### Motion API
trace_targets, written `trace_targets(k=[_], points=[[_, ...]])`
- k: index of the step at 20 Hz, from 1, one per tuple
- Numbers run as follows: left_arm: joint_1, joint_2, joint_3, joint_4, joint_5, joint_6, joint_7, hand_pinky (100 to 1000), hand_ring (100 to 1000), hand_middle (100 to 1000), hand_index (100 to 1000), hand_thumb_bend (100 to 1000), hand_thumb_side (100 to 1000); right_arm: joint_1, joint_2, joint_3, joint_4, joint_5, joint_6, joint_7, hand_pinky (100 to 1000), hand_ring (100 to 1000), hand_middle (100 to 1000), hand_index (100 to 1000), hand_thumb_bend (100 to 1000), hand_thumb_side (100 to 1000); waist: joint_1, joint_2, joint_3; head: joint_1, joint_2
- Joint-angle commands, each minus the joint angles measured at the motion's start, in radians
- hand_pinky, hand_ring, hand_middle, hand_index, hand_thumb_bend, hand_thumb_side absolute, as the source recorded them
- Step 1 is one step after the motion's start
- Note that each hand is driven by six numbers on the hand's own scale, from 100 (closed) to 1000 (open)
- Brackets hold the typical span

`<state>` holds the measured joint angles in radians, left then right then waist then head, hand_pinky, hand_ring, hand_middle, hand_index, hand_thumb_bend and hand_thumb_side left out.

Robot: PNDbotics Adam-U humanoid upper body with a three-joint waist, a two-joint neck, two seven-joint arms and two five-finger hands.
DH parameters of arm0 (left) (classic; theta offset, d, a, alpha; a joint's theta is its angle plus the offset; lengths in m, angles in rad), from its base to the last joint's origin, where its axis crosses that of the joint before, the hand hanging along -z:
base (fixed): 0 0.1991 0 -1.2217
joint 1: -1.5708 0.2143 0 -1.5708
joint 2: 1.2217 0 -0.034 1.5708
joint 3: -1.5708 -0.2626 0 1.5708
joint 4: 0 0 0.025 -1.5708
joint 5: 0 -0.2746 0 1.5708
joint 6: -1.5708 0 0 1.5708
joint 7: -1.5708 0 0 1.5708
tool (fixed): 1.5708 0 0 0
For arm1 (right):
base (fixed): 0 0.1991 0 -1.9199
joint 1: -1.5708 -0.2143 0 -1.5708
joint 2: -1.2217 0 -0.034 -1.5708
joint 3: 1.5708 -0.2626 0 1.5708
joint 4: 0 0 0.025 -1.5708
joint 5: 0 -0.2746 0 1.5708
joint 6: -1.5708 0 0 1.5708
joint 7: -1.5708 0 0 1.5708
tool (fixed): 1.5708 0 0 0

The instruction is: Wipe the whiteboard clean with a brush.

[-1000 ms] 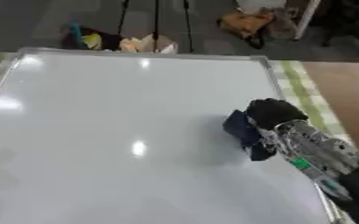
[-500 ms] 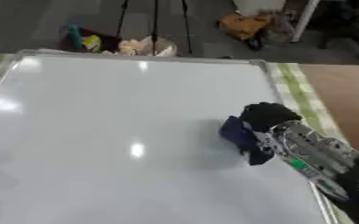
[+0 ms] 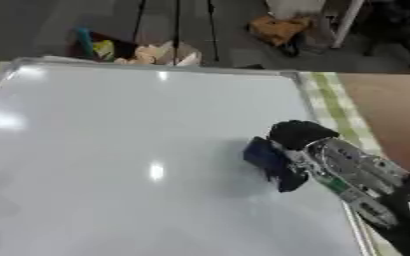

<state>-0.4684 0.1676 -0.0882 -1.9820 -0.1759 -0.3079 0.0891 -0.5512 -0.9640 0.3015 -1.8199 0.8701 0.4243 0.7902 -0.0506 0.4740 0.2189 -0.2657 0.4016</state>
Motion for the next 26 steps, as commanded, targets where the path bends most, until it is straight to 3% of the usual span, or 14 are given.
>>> trace_targets(k=[1, 26], points=[[-0.015, 0.014, -0.003, -0.018, 0.000, -0.001, -0.002, 423, 946, 841, 591, 100, 942, 0.016, 0.012, 0.052, -0.013, -0.079, 0.099, 0.117, 250, 447, 274, 516, 100, 198, 0.004, -0.012, 0.007, 0.001, -0.006], [-0.011, 0.013, -0.001, -0.018, -0.001, 0.003, 0.000, 424, 943, 840, 594, 100, 938, 0.039, -0.022, 0.053, -0.172, -0.085, 0.111, 0.117, 255, 452, 291, 531, 100, 198, -0.004, -0.033, 0.005, 0.001, 0.008]])
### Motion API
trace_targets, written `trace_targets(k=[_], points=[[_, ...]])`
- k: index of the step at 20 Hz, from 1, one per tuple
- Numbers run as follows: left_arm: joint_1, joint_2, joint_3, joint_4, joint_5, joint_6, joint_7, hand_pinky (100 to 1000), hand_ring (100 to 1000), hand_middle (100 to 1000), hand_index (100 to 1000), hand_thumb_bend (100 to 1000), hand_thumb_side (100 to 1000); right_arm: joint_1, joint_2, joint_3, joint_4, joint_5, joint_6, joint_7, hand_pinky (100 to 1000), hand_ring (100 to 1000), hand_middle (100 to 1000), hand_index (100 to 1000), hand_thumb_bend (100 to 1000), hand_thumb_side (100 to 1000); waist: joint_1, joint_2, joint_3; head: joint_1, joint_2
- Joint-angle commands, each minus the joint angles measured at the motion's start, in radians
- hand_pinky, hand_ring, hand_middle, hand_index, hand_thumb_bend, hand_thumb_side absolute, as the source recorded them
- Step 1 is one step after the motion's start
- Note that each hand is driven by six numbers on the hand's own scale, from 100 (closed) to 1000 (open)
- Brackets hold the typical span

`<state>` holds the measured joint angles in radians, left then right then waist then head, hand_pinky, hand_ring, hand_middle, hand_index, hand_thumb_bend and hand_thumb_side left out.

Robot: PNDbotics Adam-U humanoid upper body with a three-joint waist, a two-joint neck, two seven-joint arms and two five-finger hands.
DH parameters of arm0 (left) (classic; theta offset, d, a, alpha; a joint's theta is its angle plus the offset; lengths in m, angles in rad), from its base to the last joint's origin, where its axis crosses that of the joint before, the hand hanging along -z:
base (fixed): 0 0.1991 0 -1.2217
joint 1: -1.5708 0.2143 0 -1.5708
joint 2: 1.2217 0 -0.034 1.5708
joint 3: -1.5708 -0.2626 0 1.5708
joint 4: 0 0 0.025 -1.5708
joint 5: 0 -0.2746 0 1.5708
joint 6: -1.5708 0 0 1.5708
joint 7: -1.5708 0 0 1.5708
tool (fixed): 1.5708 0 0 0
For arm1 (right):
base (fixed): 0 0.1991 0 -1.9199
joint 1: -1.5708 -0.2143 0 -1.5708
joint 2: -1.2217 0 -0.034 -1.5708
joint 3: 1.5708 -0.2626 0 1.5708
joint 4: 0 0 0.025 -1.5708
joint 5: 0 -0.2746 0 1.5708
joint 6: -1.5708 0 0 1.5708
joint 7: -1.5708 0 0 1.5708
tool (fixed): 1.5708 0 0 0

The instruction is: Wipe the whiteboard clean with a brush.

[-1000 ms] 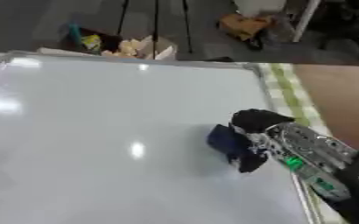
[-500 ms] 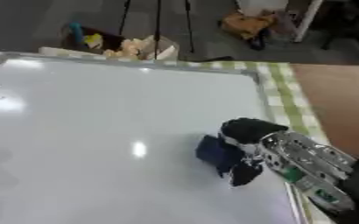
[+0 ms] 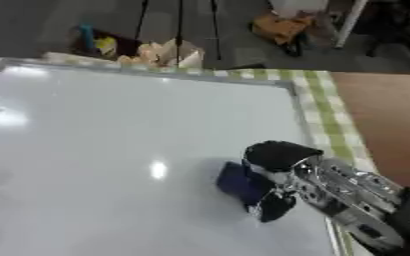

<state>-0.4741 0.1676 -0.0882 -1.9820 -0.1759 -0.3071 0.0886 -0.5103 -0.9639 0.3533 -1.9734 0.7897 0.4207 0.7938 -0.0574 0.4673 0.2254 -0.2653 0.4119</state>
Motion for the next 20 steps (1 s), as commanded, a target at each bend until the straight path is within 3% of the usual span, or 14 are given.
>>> trace_targets(k=[1, 12, 20], points=[[-0.006, 0.013, -0.001, -0.018, -0.001, 0.002, 0.000, 424, 943, 840, 594, 100, 938, -0.001, -0.023, 0.000, -0.017, 0.001, 0.116, 0.113, 258, 454, 293, 532, 100, 198, 0.003, -0.026, -0.002, 0.001, -0.003], [-0.005, 0.014, 0.000, -0.018, -0.002, 0.002, 0.001, 423, 943, 840, 593, 100, 937, -0.002, -0.015, -0.027, 0.044, 0.123, 0.140, 0.113, 276, 471, 303, 544, 100, 198, 0.006, -0.025, -0.008, 0.003, -0.005], [-0.004, 0.015, 0.001, -0.018, -0.003, 0.003, 0.004, 423, 942, 840, 593, 100, 937, -0.010, -0.011, -0.074, 0.081, 0.125, 0.186, 0.113, 287, 481, 320, 557, 100, 199, 0.009, -0.029, -0.014, 0.007, -0.010]])
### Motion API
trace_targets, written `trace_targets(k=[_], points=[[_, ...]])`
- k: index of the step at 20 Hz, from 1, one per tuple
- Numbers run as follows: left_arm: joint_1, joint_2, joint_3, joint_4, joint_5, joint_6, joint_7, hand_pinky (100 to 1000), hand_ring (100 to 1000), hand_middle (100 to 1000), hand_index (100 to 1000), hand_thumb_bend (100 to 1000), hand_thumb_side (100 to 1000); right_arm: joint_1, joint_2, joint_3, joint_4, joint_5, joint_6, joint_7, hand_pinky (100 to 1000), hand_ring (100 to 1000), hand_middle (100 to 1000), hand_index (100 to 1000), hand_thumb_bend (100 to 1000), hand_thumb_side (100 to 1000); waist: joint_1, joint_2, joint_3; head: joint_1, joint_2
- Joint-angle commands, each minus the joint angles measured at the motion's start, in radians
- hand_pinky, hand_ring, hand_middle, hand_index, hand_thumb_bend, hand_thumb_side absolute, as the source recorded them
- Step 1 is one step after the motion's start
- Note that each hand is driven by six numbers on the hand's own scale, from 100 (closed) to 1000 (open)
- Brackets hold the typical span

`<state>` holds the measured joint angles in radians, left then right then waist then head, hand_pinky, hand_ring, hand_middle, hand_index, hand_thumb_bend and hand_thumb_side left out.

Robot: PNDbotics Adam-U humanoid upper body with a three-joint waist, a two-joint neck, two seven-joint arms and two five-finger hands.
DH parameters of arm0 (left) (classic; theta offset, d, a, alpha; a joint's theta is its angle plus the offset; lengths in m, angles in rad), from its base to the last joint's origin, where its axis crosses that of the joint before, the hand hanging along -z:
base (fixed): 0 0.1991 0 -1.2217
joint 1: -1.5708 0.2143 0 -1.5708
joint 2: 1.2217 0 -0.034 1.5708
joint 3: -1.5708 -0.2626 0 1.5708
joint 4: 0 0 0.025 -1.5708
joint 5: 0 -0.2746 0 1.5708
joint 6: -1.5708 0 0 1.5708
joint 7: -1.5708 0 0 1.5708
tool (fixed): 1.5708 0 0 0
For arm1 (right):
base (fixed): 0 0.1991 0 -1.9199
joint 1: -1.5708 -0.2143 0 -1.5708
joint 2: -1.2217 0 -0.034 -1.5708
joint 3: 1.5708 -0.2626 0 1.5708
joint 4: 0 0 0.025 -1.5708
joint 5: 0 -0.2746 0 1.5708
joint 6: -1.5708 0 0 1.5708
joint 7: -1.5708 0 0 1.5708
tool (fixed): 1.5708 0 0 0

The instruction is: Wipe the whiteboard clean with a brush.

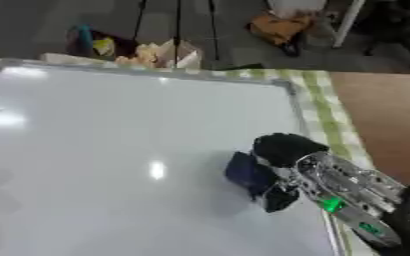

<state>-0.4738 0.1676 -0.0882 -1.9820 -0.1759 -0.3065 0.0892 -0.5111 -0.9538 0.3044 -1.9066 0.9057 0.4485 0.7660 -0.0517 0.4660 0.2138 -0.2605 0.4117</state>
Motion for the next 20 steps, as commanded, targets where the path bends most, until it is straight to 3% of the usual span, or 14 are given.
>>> trace_targets(k=[1, 20], points=[[-0.005, 0.015, 0.001, -0.018, -0.003, 0.002, 0.003, 423, 941, 839, 593, 100, 936, -0.011, -0.021, -0.031, 0.017, 0.008, 0.165, 0.141, 288, 482, 321, 558, 100, 199, 0.004, -0.028, -0.002, 0.003, -0.010], [-0.010, 0.017, -0.002, -0.018, -0.006, 0.002, 0.000, 423, 942, 840, 593, 100, 935, -0.031, -0.021, -0.051, 0.025, -0.024, 0.223, 0.141, 269, 473, 308, 554, 100, 199, 0.001, -0.023, 0.005, 0.005, -0.012]])
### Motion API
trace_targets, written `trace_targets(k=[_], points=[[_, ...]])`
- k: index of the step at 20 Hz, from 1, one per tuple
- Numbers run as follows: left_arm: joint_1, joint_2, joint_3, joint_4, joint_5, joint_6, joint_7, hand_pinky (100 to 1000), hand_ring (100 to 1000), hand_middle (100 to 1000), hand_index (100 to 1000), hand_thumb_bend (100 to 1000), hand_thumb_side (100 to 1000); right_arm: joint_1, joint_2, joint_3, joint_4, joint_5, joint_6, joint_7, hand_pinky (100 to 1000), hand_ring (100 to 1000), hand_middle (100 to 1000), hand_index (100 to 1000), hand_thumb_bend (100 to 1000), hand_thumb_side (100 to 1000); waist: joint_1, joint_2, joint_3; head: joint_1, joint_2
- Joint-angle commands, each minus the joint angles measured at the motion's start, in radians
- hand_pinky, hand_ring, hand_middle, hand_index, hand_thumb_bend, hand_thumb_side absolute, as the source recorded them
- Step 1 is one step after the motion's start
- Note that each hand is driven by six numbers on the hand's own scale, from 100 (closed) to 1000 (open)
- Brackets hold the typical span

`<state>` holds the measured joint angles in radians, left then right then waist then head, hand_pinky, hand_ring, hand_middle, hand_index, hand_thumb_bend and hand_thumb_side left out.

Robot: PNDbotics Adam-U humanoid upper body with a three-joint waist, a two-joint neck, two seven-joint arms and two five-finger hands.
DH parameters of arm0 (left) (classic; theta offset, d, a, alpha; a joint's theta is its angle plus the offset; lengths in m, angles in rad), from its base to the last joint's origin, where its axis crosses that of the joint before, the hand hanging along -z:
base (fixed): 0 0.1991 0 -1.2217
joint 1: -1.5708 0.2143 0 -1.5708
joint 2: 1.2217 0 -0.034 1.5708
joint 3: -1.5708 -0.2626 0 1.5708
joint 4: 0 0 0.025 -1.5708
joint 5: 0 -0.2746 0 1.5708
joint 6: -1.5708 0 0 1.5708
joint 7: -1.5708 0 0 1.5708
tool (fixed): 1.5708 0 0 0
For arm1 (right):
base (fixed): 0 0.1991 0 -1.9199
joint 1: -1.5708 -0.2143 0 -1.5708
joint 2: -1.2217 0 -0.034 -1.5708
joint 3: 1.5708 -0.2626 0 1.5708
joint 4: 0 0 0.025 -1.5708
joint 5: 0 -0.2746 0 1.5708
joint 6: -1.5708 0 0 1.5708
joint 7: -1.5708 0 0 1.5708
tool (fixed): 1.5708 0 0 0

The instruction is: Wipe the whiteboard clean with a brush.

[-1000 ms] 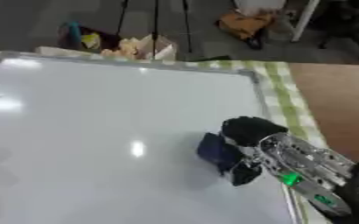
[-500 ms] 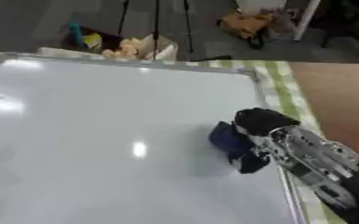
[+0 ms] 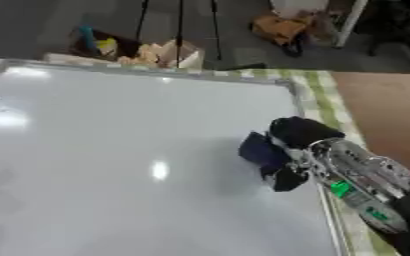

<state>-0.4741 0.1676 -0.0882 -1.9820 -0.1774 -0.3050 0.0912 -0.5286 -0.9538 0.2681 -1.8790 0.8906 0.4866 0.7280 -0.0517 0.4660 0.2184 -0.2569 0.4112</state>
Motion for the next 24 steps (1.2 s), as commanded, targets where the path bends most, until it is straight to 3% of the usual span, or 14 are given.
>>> trace_targets(k=[1, 11, 16, 19, 24], points=[[-0.010, 0.017, -0.002, -0.018, -0.004, 0.000, -0.002, 423, 942, 840, 593, 100, 935, -0.013, -0.021, -0.013, -0.003, -0.010, 0.183, 0.179, 269, 473, 308, 553, 100, 199, 0.000, -0.023, 0.001, 0.002, -0.011], [-0.012, 0.016, -0.003, -0.018, -0.005, -0.001, -0.003, 423, 942, 841, 593, 100, 934, -0.016, -0.012, 0.010, -0.003, -0.016, 0.163, 0.179, 259, 465, 297, 546, 100, 199, 0.001, -0.022, 0.003, -0.002, -0.012], [-0.012, 0.016, -0.002, -0.018, -0.005, -0.002, -0.002, 423, 942, 841, 593, 100, 935, -0.009, -0.010, 0.028, -0.042, -0.071, 0.148, 0.179, 250, 457, 291, 539, 100, 199, 0.000, -0.020, 0.002, -0.001, -0.010], [-0.012, 0.014, -0.003, -0.018, -0.004, -0.001, -0.003, 423, 942, 841, 594, 100, 936, -0.014, -0.012, 0.046, -0.108, -0.106, 0.111, 0.179, 237, 447, 285, 531, 100, 199, -0.002, -0.023, 0.002, -0.003, -0.007], [-0.010, 0.012, -0.005, -0.018, -0.002, -0.001, -0.005, 424, 939, 839, 596, 100, 934, -0.070, 0.004, 0.067, -0.121, -0.171, 0.017, 0.177, 218, 433, 277, 522, 100, 199, -0.005, -0.034, 0.004, -0.004, 0.001]])
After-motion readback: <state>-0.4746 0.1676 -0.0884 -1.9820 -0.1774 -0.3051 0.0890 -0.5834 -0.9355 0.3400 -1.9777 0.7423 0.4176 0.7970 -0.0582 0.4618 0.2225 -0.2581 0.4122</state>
